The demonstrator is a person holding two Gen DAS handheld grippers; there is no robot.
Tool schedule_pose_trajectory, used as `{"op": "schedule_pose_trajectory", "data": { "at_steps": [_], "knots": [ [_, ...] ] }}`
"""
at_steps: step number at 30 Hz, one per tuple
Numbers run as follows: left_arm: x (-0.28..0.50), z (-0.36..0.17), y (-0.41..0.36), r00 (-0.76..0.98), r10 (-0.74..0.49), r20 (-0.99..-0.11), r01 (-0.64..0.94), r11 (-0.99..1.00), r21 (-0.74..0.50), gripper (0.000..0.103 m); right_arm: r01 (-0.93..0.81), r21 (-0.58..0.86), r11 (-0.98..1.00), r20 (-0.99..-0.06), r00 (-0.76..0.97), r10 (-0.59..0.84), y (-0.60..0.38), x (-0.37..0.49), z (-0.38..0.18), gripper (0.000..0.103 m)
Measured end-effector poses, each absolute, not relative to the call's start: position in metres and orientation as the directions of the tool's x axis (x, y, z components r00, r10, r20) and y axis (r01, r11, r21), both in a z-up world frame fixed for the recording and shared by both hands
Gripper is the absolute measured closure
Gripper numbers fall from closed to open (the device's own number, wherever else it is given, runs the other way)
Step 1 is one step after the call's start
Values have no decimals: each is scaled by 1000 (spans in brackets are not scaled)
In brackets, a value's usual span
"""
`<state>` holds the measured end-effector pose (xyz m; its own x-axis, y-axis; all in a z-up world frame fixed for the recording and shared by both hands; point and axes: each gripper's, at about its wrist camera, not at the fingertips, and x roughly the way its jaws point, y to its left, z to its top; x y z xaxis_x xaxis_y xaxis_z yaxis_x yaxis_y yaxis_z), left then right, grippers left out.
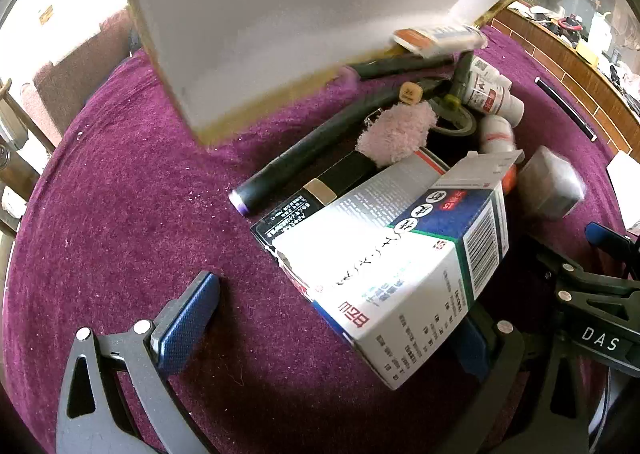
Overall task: Organize objects
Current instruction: 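Move both tools toward the cluttered medicine boxes on the table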
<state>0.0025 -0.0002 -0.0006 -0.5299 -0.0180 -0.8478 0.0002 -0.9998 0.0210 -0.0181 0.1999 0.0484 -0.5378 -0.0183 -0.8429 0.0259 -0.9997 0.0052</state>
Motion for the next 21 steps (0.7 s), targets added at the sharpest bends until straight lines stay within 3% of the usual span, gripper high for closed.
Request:
{"op": "schedule_pose_trajectory", "data": {
  "at_steps": [21],
  "knots": [
    [3,-1,0,-530,-18,-848,0,-1000,21,1,26,5,-1000,-843,-537,-18,198,-19,48,0]
  ]
}}
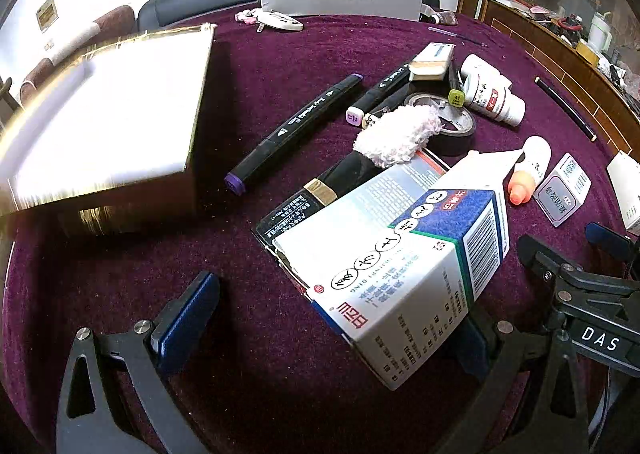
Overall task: Organize objects
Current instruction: 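Move both tools toward the cluttered medicine boxes on the table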
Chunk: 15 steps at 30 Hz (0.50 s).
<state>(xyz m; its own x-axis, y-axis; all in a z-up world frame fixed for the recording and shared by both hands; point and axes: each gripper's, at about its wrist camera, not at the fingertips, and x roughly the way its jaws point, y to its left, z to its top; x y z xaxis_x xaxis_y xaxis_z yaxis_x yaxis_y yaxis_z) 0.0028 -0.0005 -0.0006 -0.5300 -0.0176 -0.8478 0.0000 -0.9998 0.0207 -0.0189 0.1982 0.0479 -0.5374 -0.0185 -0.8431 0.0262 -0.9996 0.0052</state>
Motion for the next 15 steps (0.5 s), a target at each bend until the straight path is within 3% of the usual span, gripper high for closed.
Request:
{"op": "schedule_pose_trajectory", "data": {
  "at_steps": [15],
  "knots": [
    [5,0,-3,-530,-17,-848,0,-1000,21,1,26,5,-1000,-843,-537,-18,198,-21,46,0]
  ]
}}
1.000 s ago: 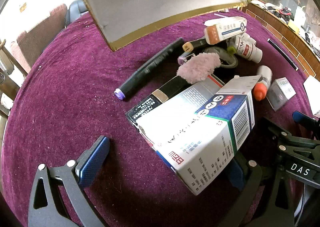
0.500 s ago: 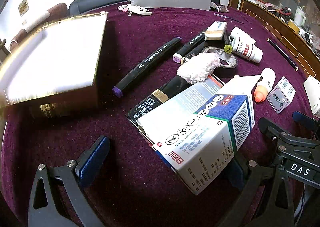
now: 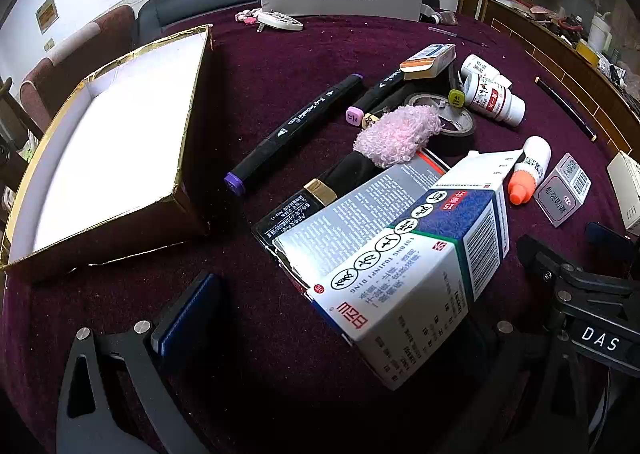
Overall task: Organize objects
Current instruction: 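Move both tools toward the cluttered medicine boxes on the table, then grasp the white-blue medicine box with the left tool while the right tool grasps the small barcode box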
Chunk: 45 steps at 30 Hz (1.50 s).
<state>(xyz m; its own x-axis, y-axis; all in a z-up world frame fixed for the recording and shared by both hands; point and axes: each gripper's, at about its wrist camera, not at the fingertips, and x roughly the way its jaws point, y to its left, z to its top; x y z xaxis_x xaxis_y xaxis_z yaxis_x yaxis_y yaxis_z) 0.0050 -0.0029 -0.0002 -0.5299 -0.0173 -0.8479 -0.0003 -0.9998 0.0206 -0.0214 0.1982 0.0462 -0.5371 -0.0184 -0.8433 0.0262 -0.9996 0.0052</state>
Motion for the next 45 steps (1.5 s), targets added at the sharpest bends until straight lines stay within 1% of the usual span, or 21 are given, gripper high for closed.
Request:
{"op": "schedule_pose_trajectory", "data": {
  "at_steps": [19,22,23,25,27,29,30,32,33,35,36,37,39,40,41,44,45],
  "knots": [
    [10,0,-5,-532,-17,-847,6,-1000,16,1,27,5,-1000,-843,-537,-18,199,-22,46,0],
    [16,3,-6,-544,55,-838,-36,-998,-42,2,42,4,-999,-843,-536,-26,200,-22,46,0],
    [12,1,-5,-549,103,-830,-58,-995,-85,2,79,4,-997,-847,-530,-45,200,-23,46,0],
    [20,10,-24,-551,233,-801,-101,-972,-214,2,146,18,-989,-862,-499,-90,204,-21,47,0],
    [19,15,-41,-552,336,-763,-145,-940,-309,2,183,42,-982,-849,-512,-132,219,-19,50,0],
    [29,18,-43,-546,379,-747,-194,-925,-328,2,213,15,-977,-810,-570,-137,234,-8,56,0],
    [34,21,-43,-557,383,-737,-203,-923,-326,2,221,25,-975,-795,-587,-154,239,-5,58,0],
    [46,29,-37,-579,373,-725,-246,-928,-281,2,253,145,-957,-743,-611,-274,254,0,62,0],
    [52,34,-29,-601,339,-724,-272,-938,-214,3,257,179,-950,-724,-619,-304,259,0,62,0],
    [52,40,-12,-621,299,-725,-312,-942,-121,6,250,204,-947,-700,-639,-320,266,0,62,0],
    [53,44,-1,-629,282,-724,-340,-938,-71,11,254,213,-943,-692,-642,-329,266,-1,62,0],
    [53,45,7,-624,284,-728,-366,-929,-48,18,258,220,-941,-682,-649,-338,268,0,62,0],
    [50,49,24,-613,277,-740,-418,-908,6,25,258,219,-941,-667,-665,-337,265,3,66,0],
    [46,49,30,-602,270,-751,-437,-899,27,26,261,222,-940,-657,-672,-342,265,2,68,0],
    [43,49,35,-597,264,-757,-447,-893,41,32,266,226,-937,-648,-677,-348,265,4,69,0],
    [27,45,46,-543,269,-795,-487,-872,37,44,265,239,-934,-625,-695,-357,269,11,75,0],
    [22,44,50,-535,261,-804,-490,-871,43,46,266,248,-931,-623,-693,-364,270,11,75,0]
  ]
}}
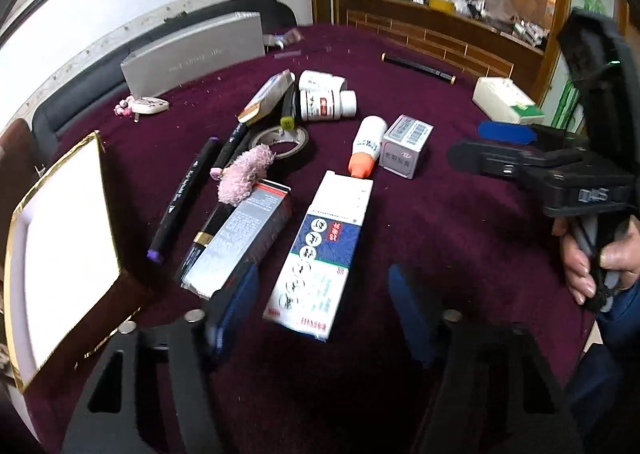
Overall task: Organize objects
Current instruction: 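Grasp the white-blue medicine box with the left tool while the right tool grasps the small barcode box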
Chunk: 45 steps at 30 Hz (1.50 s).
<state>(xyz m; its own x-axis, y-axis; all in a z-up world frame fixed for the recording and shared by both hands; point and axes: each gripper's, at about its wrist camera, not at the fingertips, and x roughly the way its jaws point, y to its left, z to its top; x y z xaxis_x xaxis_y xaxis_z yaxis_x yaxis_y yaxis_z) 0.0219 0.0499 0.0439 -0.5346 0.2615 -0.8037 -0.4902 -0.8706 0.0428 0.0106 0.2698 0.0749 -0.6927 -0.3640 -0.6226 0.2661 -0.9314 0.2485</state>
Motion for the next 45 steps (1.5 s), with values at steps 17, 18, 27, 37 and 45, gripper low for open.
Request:
{"op": "schedule_pose_trajectory", "data": {
  "at_steps": [17,18,27,37,45],
  "knots": [
    [28,18,50,-482,257,-838,-402,-914,-48,74,264,283,-922,-639,-665,-387,273,6,70,0],
    [30,19,48,-486,247,-838,-395,-918,-42,74,273,283,-920,-649,-651,-393,271,5,69,0],
    [35,19,47,-504,241,-829,-396,-918,-27,74,361,77,-930,-765,-576,-287,245,-22,84,0],
    [35,19,47,-511,241,-825,-394,-919,-25,74,349,35,-937,-820,-526,-226,237,-53,45,59],
    [32,21,36,-501,299,-812,-372,-922,-109,74,346,141,-928,-777,-542,-320,244,-28,57,59]
  ]
}}
